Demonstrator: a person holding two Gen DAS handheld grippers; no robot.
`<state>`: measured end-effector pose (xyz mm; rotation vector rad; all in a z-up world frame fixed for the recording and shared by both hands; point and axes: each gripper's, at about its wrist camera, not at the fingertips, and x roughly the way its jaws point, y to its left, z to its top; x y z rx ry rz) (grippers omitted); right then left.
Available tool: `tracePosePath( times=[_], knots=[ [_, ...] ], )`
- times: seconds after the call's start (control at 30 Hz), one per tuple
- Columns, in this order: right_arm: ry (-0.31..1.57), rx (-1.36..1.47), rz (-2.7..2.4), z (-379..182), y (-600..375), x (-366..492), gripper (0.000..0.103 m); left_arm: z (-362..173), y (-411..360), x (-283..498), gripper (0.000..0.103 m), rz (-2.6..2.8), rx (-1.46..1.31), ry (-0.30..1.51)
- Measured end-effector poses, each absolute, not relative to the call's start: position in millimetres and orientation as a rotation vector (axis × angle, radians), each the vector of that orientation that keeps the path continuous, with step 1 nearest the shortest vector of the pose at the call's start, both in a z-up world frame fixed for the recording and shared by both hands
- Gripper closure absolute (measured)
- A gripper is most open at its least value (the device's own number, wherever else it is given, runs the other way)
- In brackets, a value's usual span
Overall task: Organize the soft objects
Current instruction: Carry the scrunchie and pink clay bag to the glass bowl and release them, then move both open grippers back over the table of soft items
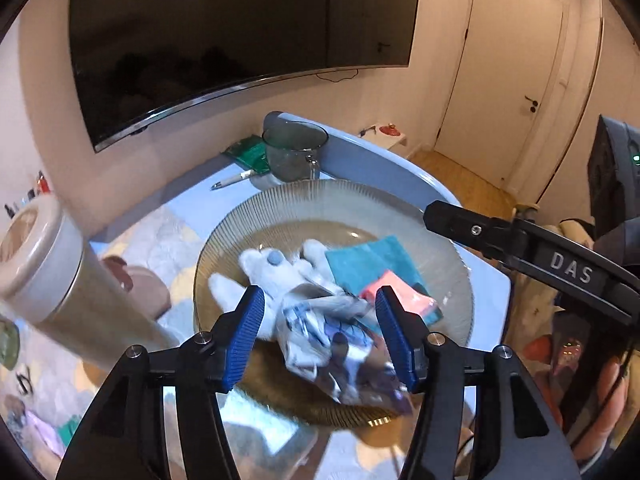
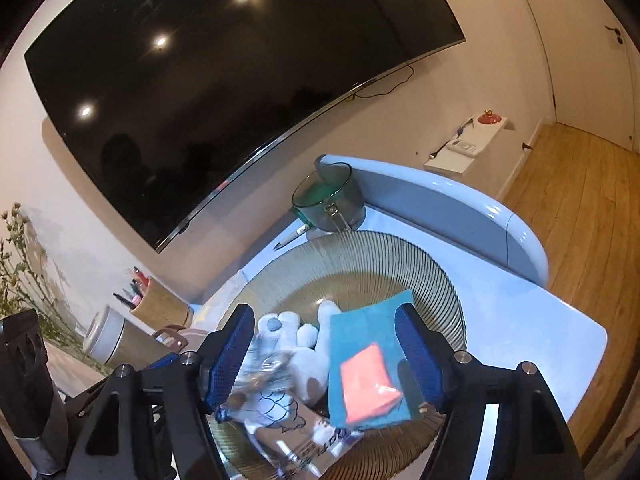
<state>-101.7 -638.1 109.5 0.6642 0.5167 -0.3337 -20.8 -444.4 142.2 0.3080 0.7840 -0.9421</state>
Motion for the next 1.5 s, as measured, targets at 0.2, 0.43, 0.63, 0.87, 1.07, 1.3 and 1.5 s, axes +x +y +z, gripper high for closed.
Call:
tracePosePath(
  times=[0.2, 0.43, 0.63, 0.87, 1.07, 1.3, 1.5],
  knots=[
    [0.512, 0.658, -0.295, 112, -614, -117, 0.032, 159, -408, -46, 0.047, -0.904, 0.302, 0.716],
    [0.479, 0.594, -0.232, 134, -561, -134, 0.032, 187, -347, -70, 0.047, -0.792, 0.293, 0.646],
    [0.470, 0.494, -0.141, 157, -495, -138, 0.031, 204, -289, -88, 0.047, -0.701, 0.274, 0.589],
    [0.502, 0.352, -0.020, 165, -407, -130, 0.024, 201, -193, -84, 0.046, -0.591, 0.192, 0.612],
    [0.573, 0.254, 0.079, 149, -348, -111, 0.022, 206, -47, -54, 0.046, -0.425, 0.037, 0.680],
    [0.696, 0.167, 0.201, 116, -276, -69, 0.022, 147, 67, -50, 0.045, -0.221, -0.033, 0.777],
    [0.834, 0.142, 0.296, 76, -224, -33, 0.022, 91, 95, -21, 0.038, -0.178, -0.094, 0.902]
  ],
)
